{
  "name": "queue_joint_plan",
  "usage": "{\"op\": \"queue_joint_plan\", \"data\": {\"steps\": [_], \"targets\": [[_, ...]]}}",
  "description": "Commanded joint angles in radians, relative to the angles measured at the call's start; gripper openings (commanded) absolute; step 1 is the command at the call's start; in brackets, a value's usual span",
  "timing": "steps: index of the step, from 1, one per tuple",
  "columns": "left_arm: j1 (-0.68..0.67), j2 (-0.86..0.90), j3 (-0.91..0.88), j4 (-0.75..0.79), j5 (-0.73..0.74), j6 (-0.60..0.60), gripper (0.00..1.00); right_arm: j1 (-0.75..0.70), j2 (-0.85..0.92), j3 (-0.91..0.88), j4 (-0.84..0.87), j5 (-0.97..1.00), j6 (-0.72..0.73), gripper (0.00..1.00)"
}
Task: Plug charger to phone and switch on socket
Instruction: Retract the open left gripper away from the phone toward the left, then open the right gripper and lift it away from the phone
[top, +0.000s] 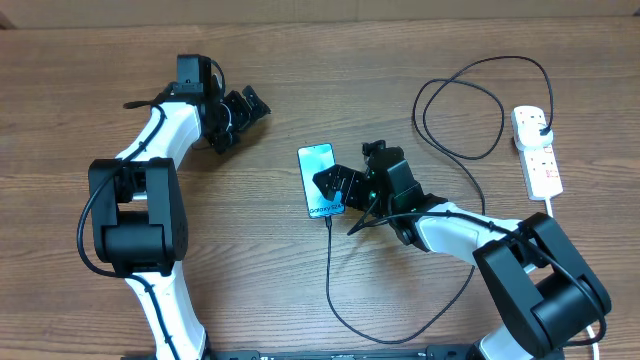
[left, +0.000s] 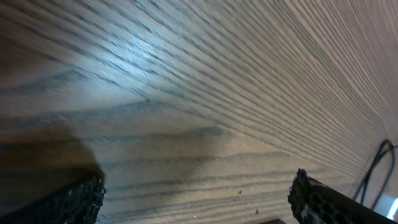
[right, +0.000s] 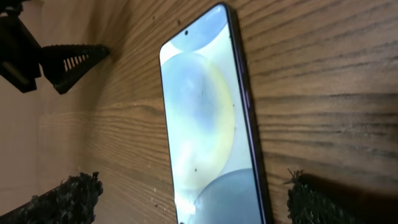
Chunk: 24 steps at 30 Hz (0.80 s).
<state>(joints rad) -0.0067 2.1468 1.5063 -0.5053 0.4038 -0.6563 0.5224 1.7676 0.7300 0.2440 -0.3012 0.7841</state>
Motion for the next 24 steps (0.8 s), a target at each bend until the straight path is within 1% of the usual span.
{"op": "queue_joint_plan", "data": {"steps": [1, 3, 11, 15, 18, 21, 23, 24], "targets": [[0.006, 0.032, -0.023, -0.014, -0.126, -0.006, 1.0, -0.009, -0.051, -0.01, 0.001, -0.068, -0.041, 1.0], [0.006, 0.032, -0.023, -0.014, -0.126, -0.005, 1.0, -0.016, -0.066, -0.01, -0.007, -0.075, -0.064, 1.0], [0.006, 0.032, -0.023, -0.014, -0.126, -0.005, 1.0, -0.031, -0.071, -0.01, -0.015, -0.074, -0.057, 1.0], [0.006, 0.032, -0.023, -0.014, -0.126, -0.005, 0.99, -0.031, -0.071, -0.01, -0.031, -0.018, -0.06, 1.0], [0.006, 0.032, -0.023, -0.014, -0.126, -0.005, 1.0, -0.033, -0.071, -0.01, -0.089, 0.057, -0.06, 1.0], [0.006, 0.032, -0.023, -0.014, -0.126, -0.005, 1.0, -0.047, -0.071, -0.01, -0.127, 0.093, -0.009, 1.0], [0.006, 0.032, -0.023, -0.014, -0.126, -0.006, 1.0, -0.071, -0.076, 0.0, -0.13, 0.024, 0.064, 1.0], [0.006, 0.032, -0.023, -0.014, -0.126, -0.005, 1.0, -0.079, -0.079, 0.004, -0.134, -0.009, 0.065, 1.0]]}}
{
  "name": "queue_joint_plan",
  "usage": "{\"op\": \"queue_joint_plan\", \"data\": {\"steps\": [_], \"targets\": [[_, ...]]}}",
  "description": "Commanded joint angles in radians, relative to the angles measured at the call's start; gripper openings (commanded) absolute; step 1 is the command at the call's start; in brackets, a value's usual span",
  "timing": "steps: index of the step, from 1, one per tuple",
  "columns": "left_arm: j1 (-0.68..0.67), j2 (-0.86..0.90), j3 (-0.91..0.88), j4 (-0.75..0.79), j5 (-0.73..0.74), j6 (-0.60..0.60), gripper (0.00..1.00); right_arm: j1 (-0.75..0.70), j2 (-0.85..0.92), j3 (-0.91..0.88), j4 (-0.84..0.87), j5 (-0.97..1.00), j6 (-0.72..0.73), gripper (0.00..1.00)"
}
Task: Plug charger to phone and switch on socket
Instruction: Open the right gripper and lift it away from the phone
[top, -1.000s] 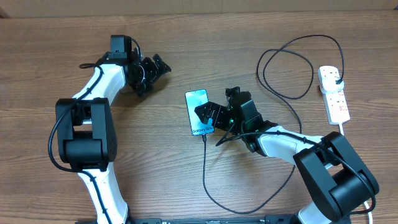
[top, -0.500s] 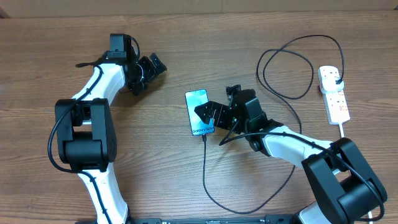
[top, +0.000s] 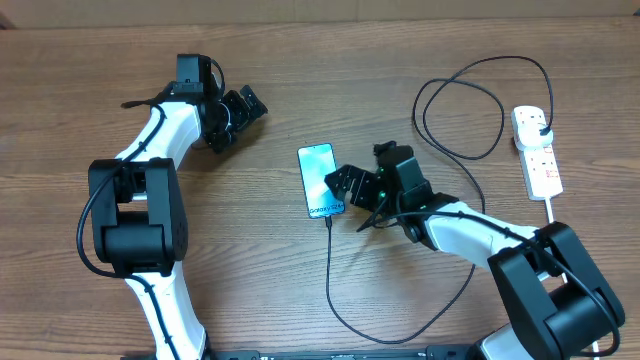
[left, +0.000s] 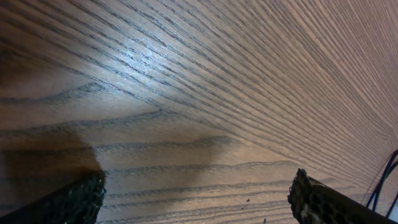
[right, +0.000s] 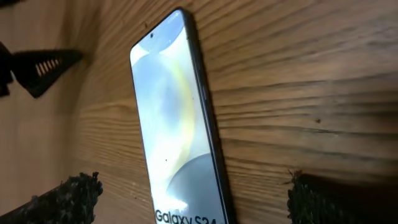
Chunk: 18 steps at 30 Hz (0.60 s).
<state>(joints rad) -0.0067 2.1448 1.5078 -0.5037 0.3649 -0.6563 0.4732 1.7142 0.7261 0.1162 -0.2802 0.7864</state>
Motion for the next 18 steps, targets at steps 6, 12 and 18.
{"op": "queue_joint_plan", "data": {"steps": [6, 12, 18], "targets": [[0.006, 0.034, -0.024, -0.015, -0.087, -0.005, 1.0, -0.039, -0.03, 0.021, -0.068, 0.099, 0.063, 1.0], [0.006, 0.034, -0.024, -0.015, -0.087, -0.005, 1.0, -0.043, -0.034, 0.135, -0.264, 0.108, 0.023, 0.95], [0.006, 0.034, -0.024, -0.015, -0.087, -0.005, 1.0, -0.048, -0.042, 0.457, -0.751, 0.212, -0.116, 0.97]]}}
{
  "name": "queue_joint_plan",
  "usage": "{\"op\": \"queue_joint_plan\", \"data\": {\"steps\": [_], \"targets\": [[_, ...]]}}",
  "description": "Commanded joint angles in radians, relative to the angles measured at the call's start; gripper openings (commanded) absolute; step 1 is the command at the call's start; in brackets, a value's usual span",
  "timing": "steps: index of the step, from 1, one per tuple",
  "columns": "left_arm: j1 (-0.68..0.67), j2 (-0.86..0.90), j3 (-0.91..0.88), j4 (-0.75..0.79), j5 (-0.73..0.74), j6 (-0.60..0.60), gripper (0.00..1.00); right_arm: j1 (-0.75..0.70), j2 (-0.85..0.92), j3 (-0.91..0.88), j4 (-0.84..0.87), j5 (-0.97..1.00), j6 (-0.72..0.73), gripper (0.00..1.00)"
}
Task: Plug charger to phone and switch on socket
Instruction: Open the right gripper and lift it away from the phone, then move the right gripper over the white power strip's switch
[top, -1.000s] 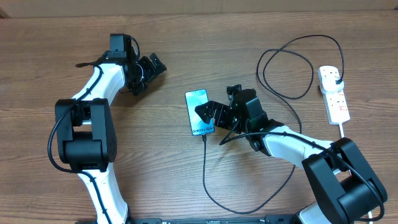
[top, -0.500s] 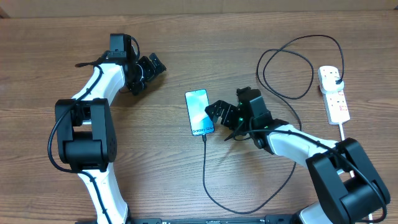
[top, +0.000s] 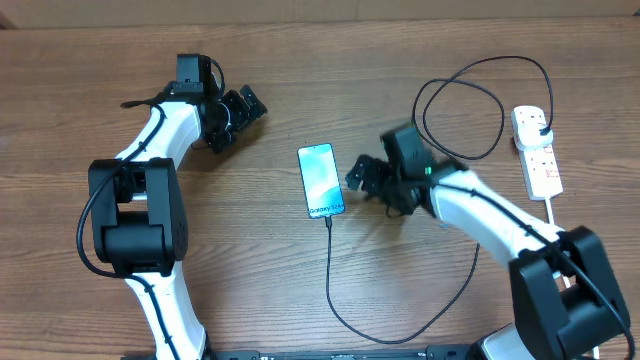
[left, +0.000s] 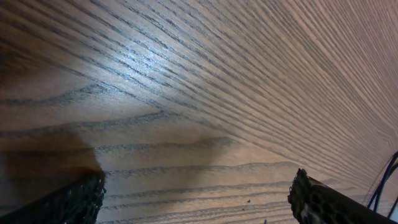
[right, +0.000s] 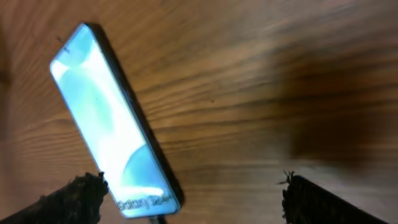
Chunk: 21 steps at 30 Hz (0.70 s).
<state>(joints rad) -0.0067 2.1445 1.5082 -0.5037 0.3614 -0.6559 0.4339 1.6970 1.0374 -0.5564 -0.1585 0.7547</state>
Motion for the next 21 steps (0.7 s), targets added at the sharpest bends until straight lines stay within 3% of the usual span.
{"op": "queue_joint_plan", "data": {"steps": [1, 5, 7, 21], "targets": [[0.006, 0.034, -0.024, -0.015, -0.084, -0.006, 1.0, -0.01, -0.025, 0.212, -0.171, 0.136, -0.098, 0.98], [0.006, 0.034, -0.024, -0.015, -0.084, -0.006, 1.0, -0.033, -0.025, 0.446, -0.481, 0.302, -0.109, 1.0], [0.006, 0.034, -0.024, -0.015, -0.084, -0.006, 1.0, -0.056, -0.025, 0.505, -0.545, 0.335, -0.109, 1.0], [0.006, 0.034, -0.024, -0.015, -0.084, -0.006, 1.0, -0.205, -0.011, 0.533, -0.449, 0.439, -0.08, 1.0]]}}
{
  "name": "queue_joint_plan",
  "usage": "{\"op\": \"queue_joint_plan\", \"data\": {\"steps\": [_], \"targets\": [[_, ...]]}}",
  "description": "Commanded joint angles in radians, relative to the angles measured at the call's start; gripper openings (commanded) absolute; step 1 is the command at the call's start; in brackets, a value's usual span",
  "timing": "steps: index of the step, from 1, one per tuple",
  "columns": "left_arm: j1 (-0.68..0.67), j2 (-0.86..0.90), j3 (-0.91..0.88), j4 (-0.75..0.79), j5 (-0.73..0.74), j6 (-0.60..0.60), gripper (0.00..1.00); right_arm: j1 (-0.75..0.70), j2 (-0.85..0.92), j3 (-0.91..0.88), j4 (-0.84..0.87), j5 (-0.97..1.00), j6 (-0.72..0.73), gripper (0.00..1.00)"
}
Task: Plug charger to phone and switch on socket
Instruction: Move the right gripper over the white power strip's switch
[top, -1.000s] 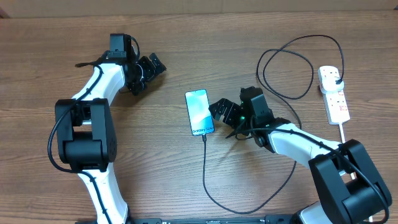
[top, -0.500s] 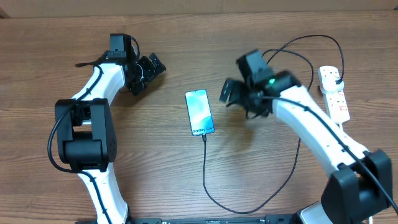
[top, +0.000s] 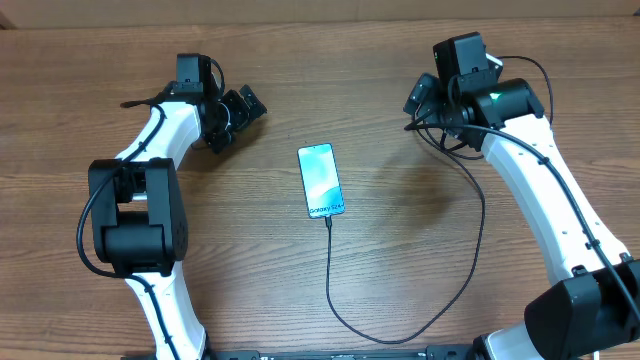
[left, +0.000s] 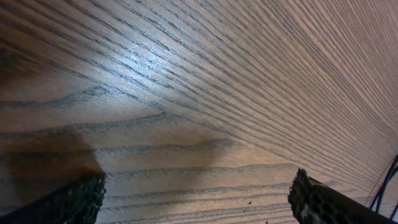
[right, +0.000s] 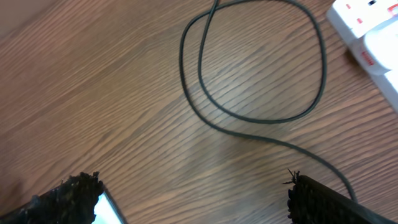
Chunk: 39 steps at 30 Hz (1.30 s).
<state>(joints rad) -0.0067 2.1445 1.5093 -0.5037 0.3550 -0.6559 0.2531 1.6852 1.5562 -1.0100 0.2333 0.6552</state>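
Observation:
The phone (top: 321, 180) lies face up mid-table, screen lit, with the black charger cable (top: 329, 270) plugged into its near end. That cable loops right and up (right: 261, 81) to the white socket strip (top: 537, 150), seen at the top right corner (right: 367, 28) of the right wrist view. My right gripper (top: 418, 98) is raised above the cable loop, open and empty. My left gripper (top: 245, 108) stands open over bare wood at the far left.
The wooden table (top: 120, 290) runs under everything. The slack of the cable curves along the near edge (top: 400, 335). A cardboard-coloured wall lines the back edge.
My right gripper has moved from just right of the phone up and to the right, above the cable loop near the socket strip. The left arm has not moved.
My right gripper stood open at the phone's near right corner, the cable plugged in. It then drew a little to the right, then further off the phone, and now hangs by the cable loop left of the socket strip. The left arm stayed still.

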Motion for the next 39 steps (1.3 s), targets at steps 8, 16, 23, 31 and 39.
{"op": "queue_joint_plan", "data": {"steps": [8, 16, 23, 31, 39], "targets": [[0.006, 0.034, -0.026, -0.015, -0.077, -0.006, 1.0, -0.161, 0.082, 0.014, -0.089, 0.124, 0.193, 1.0], [0.006, 0.034, -0.026, -0.015, -0.077, -0.006, 1.0, -0.291, 0.191, 0.014, -0.126, 0.122, 0.217, 1.0], [0.006, 0.034, -0.026, -0.015, -0.077, -0.006, 1.0, -0.358, 0.229, 0.014, -0.098, 0.099, 0.217, 1.0], [0.006, 0.034, -0.026, -0.015, -0.077, -0.006, 1.0, -0.412, 0.23, 0.014, -0.135, 0.079, 0.27, 1.0], [0.006, 0.034, -0.026, -0.015, -0.077, -0.006, 1.0, -0.564, 0.231, 0.014, -0.2, 0.01, 0.348, 1.0]]}}
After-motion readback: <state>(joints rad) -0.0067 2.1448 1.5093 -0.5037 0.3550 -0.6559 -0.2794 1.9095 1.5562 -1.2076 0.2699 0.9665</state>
